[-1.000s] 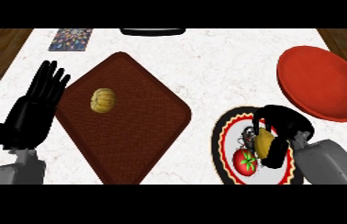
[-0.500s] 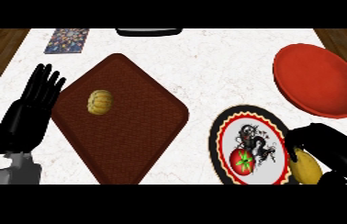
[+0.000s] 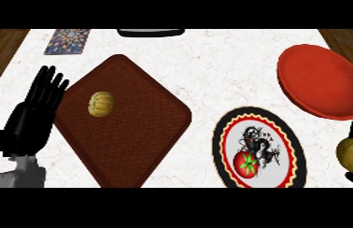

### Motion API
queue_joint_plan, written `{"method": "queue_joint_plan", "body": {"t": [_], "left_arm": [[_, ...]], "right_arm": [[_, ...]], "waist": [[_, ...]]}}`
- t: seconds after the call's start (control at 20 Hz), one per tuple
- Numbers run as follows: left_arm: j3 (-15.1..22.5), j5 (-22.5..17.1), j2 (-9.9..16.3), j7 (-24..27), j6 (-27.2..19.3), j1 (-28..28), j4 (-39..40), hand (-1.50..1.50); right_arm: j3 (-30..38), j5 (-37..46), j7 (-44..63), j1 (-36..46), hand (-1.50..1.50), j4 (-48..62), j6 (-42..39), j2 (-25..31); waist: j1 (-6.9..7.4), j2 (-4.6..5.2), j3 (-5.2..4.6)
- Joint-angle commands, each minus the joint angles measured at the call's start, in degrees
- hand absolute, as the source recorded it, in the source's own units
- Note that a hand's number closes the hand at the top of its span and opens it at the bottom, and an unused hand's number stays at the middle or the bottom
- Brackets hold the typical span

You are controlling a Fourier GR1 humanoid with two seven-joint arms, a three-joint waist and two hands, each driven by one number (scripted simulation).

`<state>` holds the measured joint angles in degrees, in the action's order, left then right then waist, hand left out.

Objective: Pick the lemon from the plate and place it in the bowl

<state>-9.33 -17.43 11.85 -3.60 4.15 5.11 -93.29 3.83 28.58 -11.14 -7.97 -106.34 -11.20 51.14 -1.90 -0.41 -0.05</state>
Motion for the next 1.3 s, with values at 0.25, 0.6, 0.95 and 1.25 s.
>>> {"method": "queue_joint_plan", "body": {"t": [0.25,0.6,0.95,1.25], "left_arm": [[-2.32,-1.22,1.96,0.14,1.91,4.88,5.36,0.00],[0.26,-0.62,-0.16,-1.50,1.47,3.57,1.86,0.00],[1.14,0.35,-0.50,-1.94,1.08,4.46,0.31,0.00],[3.00,1.82,-2.47,-2.97,-0.72,7.00,2.28,0.00]], "right_arm": [[15.95,-7.49,5.28,5.24,1.50,3.90,-5.06,0.91],[12.98,-4.26,4.69,16.38,1.50,18.70,-0.35,-3.98],[12.85,-3.42,-5.07,34.65,1.50,45.35,-0.78,-0.95],[7.80,4.21,-10.45,45.86,1.50,63.56,6.90,-6.27]], "waist": [[1.61,0.46,0.03],[2.73,0.60,0.07],[3.47,0.76,0.10],[3.95,1.04,0.14]]}}
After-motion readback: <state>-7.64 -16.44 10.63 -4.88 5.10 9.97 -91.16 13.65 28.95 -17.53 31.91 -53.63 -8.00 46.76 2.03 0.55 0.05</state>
